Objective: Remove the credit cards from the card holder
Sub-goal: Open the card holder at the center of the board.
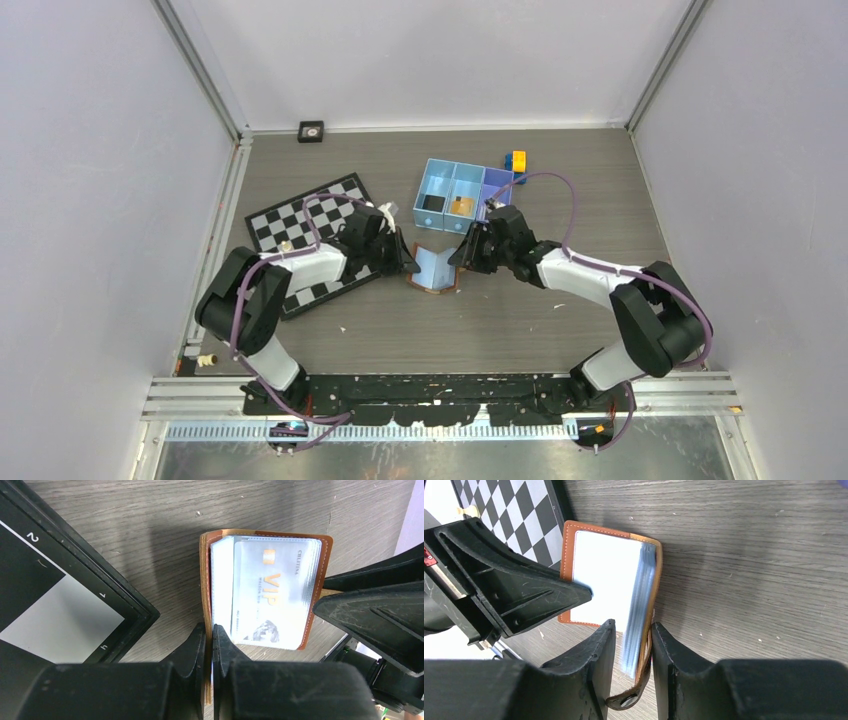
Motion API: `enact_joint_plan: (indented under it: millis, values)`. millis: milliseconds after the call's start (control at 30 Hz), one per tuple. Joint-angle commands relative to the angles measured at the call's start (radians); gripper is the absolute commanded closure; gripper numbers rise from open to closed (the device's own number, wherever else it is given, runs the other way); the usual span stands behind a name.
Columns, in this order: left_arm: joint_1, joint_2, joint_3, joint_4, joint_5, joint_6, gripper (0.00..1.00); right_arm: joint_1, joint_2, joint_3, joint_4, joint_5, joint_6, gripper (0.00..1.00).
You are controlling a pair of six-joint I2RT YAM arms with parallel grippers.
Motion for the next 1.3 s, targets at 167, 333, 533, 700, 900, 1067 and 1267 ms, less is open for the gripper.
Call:
enact_joint_plan:
  millis: [167,333,533,700,900,1067,1267]
  values:
    - [0.011,0.07,0.042,0.035,0.048,-0.019,1.0,0.003,-0.061,-0.036,0.094,-0.03,0.0,0.54]
    - [0.027,0.083,0.024,0.081,0.084,-0.049,1.0,0.004,-0.096,-0.06,0.122,-0.019,-0.003,0.53]
    - [0.028,0.102,0.021,0.107,0.103,-0.067,1.0,0.003,-0.133,-0.084,0.159,-0.022,-0.002,0.57]
    - [0.029,0.122,0.022,0.126,0.122,-0.081,1.0,0.004,-0.156,-0.103,0.188,-0.026,0.0,0.57]
    - [0.029,0.12,0.018,0.13,0.127,-0.081,1.0,0.003,-0.155,-0.109,0.215,-0.04,0.002,0.51]
    - [0.029,0.111,0.016,0.129,0.125,-0.08,1.0,0.003,-0.148,-0.106,0.198,-0.022,-0.003,0.58]
    - [0.03,0.092,0.015,0.121,0.121,-0.075,1.0,0.004,-0.138,-0.102,0.193,-0.021,0.003,0.79]
